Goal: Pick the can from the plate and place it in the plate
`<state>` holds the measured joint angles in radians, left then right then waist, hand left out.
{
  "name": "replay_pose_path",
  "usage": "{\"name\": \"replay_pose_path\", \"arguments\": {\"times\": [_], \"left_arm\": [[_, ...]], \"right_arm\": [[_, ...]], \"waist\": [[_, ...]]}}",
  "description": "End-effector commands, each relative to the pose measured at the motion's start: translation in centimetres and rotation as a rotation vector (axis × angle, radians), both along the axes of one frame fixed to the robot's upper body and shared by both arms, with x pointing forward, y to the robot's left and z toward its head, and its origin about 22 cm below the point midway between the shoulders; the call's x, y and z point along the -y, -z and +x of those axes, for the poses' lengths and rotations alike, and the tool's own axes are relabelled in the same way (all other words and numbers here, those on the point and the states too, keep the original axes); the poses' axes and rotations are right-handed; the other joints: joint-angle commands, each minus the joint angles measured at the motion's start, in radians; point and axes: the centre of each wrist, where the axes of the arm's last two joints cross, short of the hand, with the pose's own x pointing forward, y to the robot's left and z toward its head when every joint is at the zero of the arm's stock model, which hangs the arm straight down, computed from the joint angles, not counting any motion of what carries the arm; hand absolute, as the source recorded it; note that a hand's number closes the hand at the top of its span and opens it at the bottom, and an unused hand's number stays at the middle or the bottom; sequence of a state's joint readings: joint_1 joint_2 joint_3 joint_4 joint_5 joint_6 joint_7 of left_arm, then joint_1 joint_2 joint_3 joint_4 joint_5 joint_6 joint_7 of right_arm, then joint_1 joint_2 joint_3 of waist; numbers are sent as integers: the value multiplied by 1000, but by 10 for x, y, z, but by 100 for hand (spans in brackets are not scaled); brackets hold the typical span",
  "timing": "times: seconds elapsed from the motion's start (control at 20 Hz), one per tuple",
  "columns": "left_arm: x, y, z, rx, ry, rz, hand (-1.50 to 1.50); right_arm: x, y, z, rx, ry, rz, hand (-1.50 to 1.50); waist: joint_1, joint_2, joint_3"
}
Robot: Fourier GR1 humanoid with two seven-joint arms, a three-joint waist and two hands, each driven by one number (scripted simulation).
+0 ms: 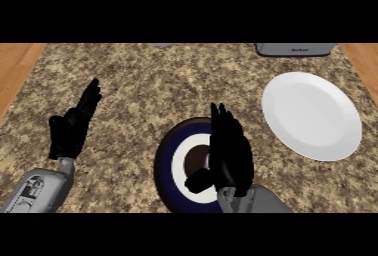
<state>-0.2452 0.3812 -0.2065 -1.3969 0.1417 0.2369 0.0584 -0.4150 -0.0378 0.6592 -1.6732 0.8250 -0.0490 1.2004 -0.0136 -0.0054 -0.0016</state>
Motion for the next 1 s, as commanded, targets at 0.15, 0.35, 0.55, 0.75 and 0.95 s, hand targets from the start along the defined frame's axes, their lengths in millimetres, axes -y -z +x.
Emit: {"name": "replay_pose_path", "arguments": {"times": [0.15, 0.35, 0.55, 0.75, 0.95], "left_arm": [[-7, -12, 4, 7, -1, 9, 0], [-3, -4, 8, 13, -1, 7, 0], [-8, 2, 2, -6, 11, 1, 0], [4, -3, 10, 2, 30, -10, 0], [7, -17, 13, 17, 19, 1, 0]], "right_arm": [[9, -11, 10, -205, 92, -113, -150], [3, 13, 5, -280, 87, -138, -150], [12, 37, 5, -314, 95, -136, -150], [14, 46, 30, -340, 93, -144, -150], [23, 56, 16, -341, 103, -134, -150]], "waist": [[10, 2, 1], [10, 4, 1], [13, 5, 1], [17, 7, 1], [12, 5, 2]]}}
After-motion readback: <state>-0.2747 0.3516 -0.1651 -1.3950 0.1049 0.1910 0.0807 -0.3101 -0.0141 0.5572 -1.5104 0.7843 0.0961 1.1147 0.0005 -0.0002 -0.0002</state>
